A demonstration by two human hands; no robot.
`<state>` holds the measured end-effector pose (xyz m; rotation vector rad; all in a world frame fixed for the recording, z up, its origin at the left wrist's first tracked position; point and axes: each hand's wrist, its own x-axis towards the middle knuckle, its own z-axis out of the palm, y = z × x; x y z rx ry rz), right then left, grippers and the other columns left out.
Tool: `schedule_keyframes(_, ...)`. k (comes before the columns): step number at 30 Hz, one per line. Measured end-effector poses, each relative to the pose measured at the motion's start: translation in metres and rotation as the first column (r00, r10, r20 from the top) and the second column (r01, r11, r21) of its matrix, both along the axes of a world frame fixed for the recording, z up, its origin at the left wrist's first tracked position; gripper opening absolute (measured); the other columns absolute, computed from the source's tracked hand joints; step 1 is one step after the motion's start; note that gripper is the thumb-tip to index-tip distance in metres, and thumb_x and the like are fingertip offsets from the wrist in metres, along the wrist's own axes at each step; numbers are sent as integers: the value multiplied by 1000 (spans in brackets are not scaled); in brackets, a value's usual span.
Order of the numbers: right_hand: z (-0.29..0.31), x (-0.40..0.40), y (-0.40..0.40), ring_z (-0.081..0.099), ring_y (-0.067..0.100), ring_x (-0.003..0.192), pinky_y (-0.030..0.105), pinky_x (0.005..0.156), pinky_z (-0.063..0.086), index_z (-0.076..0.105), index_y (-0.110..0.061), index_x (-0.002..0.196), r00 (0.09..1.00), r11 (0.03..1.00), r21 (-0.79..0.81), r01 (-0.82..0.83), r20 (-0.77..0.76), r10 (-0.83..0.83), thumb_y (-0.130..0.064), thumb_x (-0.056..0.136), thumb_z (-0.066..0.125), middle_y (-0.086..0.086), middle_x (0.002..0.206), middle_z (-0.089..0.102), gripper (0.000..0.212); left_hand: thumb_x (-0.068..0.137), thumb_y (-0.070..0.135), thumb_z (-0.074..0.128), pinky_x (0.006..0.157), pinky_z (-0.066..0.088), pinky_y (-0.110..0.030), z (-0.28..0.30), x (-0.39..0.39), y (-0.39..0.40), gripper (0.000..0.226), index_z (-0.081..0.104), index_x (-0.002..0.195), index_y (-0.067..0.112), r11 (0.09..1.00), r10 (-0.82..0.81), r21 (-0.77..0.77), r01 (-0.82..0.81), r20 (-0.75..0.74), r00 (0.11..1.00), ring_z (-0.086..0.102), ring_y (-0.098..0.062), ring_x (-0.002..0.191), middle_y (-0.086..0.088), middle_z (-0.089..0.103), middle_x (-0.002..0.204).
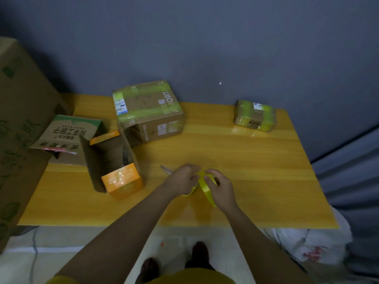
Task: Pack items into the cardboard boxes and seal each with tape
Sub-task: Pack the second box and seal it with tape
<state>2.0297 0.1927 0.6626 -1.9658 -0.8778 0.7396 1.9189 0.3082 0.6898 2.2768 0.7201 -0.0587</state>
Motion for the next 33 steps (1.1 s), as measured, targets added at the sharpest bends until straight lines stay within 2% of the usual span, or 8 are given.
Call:
schedule_keyframes(3,7,41,-8,53,4,103,1,79,36,65,-14,118,999,999,-12,-35,-18,35,-20,97,57,-10,110,59,23,96,17,56,81,48,-36,-6,43,-11,13,65,99,9,995,71,-80,-66,66,995,59,-25,93,-10,62,98)
schedule_keyframes(9,5,119,-25,50,9,117,7,78,38,52,-22,134,978,968,-136,-210,-35,207,-24,99,52,-11,124,52,34,91,9,53,73,41,-29,-17,119,-24,10,62,94,11,983,181,-50,-178,67,981,59,-26,94,-9,63,97)
schedule_keyframes(13,-10,157,-25,49,19,128,25,89,42,48,-23,140,961,940,-262,-220,107,254,-26,97,57,-3,141,50,44,85,6,50,75,44,-35,-31,150,-33,11,56,90,13,985,168,-34,-166,38,985,57,-29,94,-9,60,97)
schedule_keyframes(16,-21,170,-22,52,19,124,31,87,45,44,-27,144,914,918,-347,-192,277,296,-32,98,54,-4,141,52,47,85,2,48,74,42,-38,-47,164,-34,13,51,86,15,984,166,-75,-163,44,985,54,-32,90,-8,54,89)
schedule_keyframes(19,-41,173,-17,51,22,125,34,87,46,40,-26,146,855,891,-419,-175,385,349,-35,99,49,1,139,54,49,87,2,47,73,42,-40,-67,170,-37,16,46,85,18,975,204,-97,-201,29,979,52,-33,89,-9,52,89)
schedule_keyframes(24,-73,179,-1,51,32,121,42,92,45,37,-24,146,861,870,-471,-144,373,344,-54,94,48,11,131,56,62,88,5,50,76,43,-40,-104,172,-33,7,56,90,9,917,362,-187,-352,18,932,56,-34,90,-15,59,90)
schedule_keyframes(27,-83,178,3,43,32,128,40,97,40,25,-29,149,854,816,-552,-174,329,404,-45,89,62,13,136,47,72,90,4,54,76,41,-35,-119,171,-27,7,60,95,4,866,436,-234,-442,-80,897,59,-33,93,-20,65,95)
schedule_keyframes(33,-86,181,-4,47,32,124,38,90,44,0,-33,154,777,746,-620,-242,337,532,-40,90,63,13,143,41,90,95,8,51,83,38,-30,-120,175,-22,18,63,106,0,829,439,-311,-465,-153,885,59,-32,107,-20,65,110)
